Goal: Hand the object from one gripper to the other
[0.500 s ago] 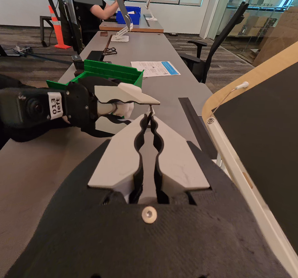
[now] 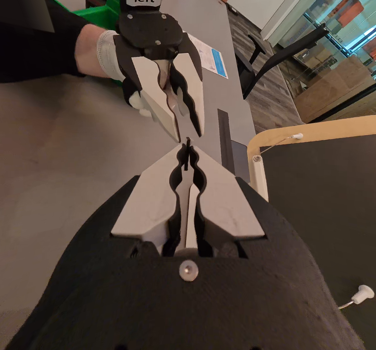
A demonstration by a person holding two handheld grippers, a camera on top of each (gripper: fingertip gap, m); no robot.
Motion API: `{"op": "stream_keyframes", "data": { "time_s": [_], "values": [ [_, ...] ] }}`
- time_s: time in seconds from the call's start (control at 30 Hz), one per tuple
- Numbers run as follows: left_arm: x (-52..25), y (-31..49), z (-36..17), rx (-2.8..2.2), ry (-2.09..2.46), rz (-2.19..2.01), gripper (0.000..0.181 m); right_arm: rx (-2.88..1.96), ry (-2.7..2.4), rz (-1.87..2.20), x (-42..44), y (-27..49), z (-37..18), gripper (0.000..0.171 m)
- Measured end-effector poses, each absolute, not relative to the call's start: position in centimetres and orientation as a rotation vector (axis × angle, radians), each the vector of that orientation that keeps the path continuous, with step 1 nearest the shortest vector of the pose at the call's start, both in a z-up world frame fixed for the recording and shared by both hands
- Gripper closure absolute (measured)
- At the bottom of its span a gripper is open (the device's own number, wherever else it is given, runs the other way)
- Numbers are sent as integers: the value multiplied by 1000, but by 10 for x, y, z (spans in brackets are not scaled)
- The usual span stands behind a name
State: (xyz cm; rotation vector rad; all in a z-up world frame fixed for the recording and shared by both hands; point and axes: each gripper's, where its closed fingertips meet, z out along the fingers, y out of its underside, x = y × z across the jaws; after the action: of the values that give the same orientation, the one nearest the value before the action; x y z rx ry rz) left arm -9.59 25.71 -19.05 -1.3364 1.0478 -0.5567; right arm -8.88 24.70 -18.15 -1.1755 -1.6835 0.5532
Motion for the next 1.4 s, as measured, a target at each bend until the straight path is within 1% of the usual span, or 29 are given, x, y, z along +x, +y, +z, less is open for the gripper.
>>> {"op": "stream_keyframes", "data": {
  "time_s": [0.07,0.13,0.3,0.33,0.47,0.5,0.53,0.77,1.13,1.2,1.4],
  "values": [
    [-94,258,-196,-1341,1073,-511,169,-1174,-1689,563,-90,246,-182,171],
    [-92,260,-200,-1340,1087,-468,173,-1175,-1683,574,-90,246,-182,171],
    [-93,263,-197,-1297,1071,-383,178,-1174,-1641,572,-90,250,-177,169],
    [-94,265,-195,-1283,1063,-344,180,-1187,-1599,555,-91,256,-173,165],
    [-112,283,-184,-1201,998,46,180,-1299,-1494,563,-86,273,-168,130],
    [-113,284,-182,-1169,997,139,180,-1312,-1482,590,-85,273,-167,123],
    [-114,285,-180,-1141,991,215,180,-1320,-1477,611,-85,272,-167,121],
    [-111,286,-181,-1014,998,519,180,-1445,-1432,667,-90,277,-174,127],
    [-109,283,-181,-962,1000,584,180,-1477,-1433,696,-99,276,-182,135],
    [-108,283,-180,-958,997,580,180,-1477,-1419,690,-98,278,-180,142],
    [-109,283,-181,-956,994,591,180,-1478,-1413,702,-99,278,-180,142]
  ]
}}
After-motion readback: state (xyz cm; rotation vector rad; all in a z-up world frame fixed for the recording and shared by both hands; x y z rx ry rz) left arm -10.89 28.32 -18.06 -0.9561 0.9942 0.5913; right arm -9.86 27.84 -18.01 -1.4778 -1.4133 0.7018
